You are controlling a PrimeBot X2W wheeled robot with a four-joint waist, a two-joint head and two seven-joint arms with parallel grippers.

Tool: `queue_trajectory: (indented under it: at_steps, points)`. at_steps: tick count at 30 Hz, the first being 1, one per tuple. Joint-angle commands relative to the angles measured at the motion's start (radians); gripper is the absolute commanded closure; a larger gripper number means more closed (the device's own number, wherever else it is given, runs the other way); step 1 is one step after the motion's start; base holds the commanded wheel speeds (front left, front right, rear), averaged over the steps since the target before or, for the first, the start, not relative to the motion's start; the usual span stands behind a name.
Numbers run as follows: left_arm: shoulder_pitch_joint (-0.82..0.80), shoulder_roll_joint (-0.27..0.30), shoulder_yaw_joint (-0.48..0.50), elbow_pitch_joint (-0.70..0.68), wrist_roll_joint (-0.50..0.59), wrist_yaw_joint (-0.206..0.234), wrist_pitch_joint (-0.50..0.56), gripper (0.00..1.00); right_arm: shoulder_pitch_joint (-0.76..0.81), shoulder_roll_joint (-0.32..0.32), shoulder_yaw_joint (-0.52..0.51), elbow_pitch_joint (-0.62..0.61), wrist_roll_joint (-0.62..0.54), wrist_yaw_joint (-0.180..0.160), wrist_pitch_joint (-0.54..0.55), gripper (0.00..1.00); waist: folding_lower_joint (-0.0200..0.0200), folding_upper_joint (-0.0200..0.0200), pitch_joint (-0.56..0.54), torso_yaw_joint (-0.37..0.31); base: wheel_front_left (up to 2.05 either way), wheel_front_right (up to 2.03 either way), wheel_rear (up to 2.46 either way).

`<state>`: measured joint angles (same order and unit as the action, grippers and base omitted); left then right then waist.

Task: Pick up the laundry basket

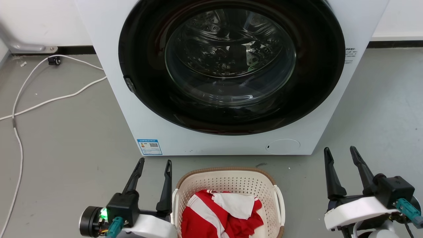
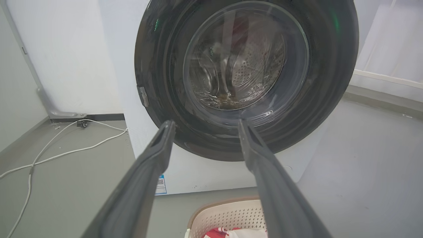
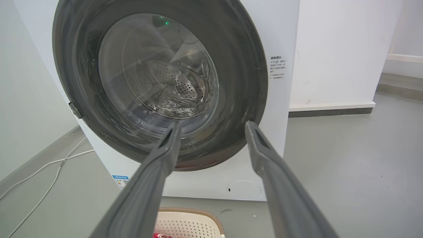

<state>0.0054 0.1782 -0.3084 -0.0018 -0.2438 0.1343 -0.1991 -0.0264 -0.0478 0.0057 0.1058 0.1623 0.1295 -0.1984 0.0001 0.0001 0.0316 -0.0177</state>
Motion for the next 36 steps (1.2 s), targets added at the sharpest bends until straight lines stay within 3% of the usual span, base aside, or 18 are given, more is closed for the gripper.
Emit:
queue_trajectory:
  at_steps: [1, 10, 19, 26, 36]
  points:
    - [-0.014, 0.009, -0.008, -0.011, 0.024, 0.010, -0.009, 0.00, -0.011, -0.004, 0.002, -0.011, -0.024, 0.002, -0.010, 0.00, -0.0001, -0.0001, -0.001, 0.000, 0.00, 0.00, 0.00]
    - [0.002, 0.002, -0.021, -0.038, 0.044, 0.032, -0.027, 0.00, -0.003, -0.004, 0.008, -0.027, -0.076, 0.001, -0.028, 0.00, -0.0001, -0.0001, -0.007, 0.000, 0.00, 0.00, 0.00]
    - [0.060, -0.077, 0.105, -0.023, -0.006, -0.056, -0.045, 0.00, 0.012, -0.004, -0.002, 0.025, -0.007, 0.001, -0.045, 0.00, -0.0001, -0.0001, -0.012, -0.001, 0.00, 0.00, 0.00]
    - [0.080, -0.109, 0.145, 0.054, 0.069, -0.137, -0.058, 0.00, 0.002, -0.004, -0.020, 0.080, -0.061, 0.001, -0.058, 0.00, -0.0001, -0.0001, -0.015, -0.001, 0.00, 0.00, 0.00]
    - [0.063, -0.123, 0.155, 0.057, 0.164, -0.149, -0.068, 0.00, -0.010, -0.004, -0.017, 0.092, -0.092, 0.001, -0.067, 0.00, -0.0001, -0.0001, -0.012, 0.001, 0.00, 0.00, 0.00]
